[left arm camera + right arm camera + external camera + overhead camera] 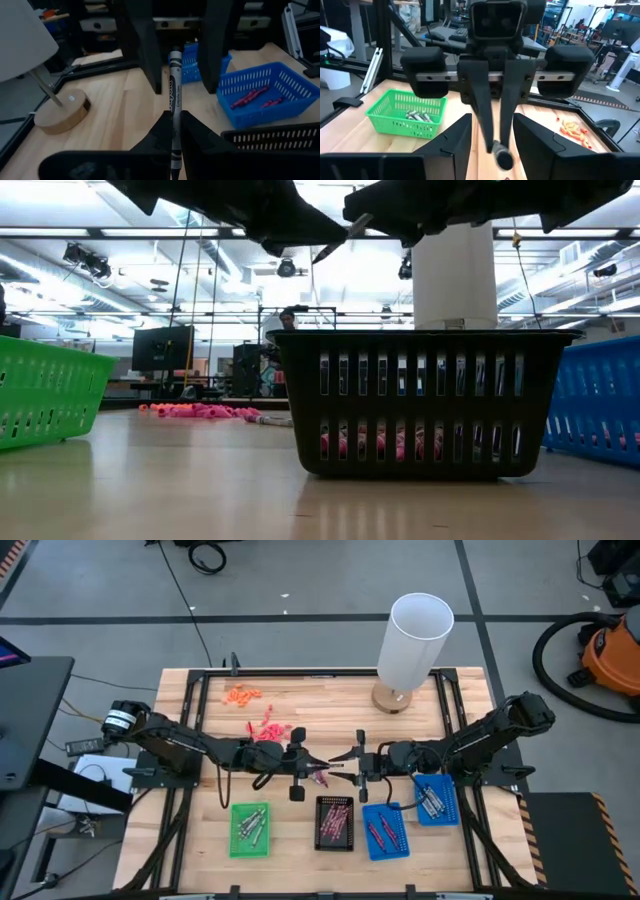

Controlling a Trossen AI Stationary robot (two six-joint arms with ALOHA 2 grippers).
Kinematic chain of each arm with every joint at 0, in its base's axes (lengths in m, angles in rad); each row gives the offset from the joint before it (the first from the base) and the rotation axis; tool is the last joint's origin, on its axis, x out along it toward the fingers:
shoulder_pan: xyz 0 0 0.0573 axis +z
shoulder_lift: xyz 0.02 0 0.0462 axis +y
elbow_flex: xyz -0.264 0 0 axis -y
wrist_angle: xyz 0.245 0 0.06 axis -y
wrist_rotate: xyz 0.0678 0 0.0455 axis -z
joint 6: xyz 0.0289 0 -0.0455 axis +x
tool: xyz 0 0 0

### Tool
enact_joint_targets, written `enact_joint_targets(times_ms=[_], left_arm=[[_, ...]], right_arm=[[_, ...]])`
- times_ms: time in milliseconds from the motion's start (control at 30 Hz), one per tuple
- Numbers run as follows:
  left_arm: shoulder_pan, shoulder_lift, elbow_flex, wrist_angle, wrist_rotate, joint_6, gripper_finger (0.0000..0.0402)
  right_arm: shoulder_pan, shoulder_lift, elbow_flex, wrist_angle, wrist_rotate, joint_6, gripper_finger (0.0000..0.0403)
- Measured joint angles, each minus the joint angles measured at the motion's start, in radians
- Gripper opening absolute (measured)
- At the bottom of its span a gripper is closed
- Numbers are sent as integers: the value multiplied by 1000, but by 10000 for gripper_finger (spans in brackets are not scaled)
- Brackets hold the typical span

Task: Sort crayons
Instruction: Put the black crayon into the right blue bin

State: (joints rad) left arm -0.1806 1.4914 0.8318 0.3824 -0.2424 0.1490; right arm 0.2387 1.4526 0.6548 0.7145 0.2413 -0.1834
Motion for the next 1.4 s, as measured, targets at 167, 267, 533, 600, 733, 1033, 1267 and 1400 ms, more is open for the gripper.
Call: enact_joint_targets(times_ms=[167,267,533,600,733,1033,1267,1400], left_arm=[[0,0,0,40,0,27,18],[0,0,0,55,0,35,18],[0,0,0,56,0,49,18],[0,0,0,56,0,55,18],[-1,0,0,54,0,70,19],[0,0,0,52,0,88,68],[0,0,0,36,-37,102,137],[0,0,0,-13,-45,100,163]], right_arm=[[2,1,0,8,0,-4,151],[2,1,0,9,0,-10,146],[2,1,0,4,17,-30,93],[2,1,0,4,18,-35,74],[1,1,0,0,21,-40,35],[1,1,0,-8,20,-27,32],[1,1,0,-16,24,-26,37],[1,-7,0,-53,25,3,39]])
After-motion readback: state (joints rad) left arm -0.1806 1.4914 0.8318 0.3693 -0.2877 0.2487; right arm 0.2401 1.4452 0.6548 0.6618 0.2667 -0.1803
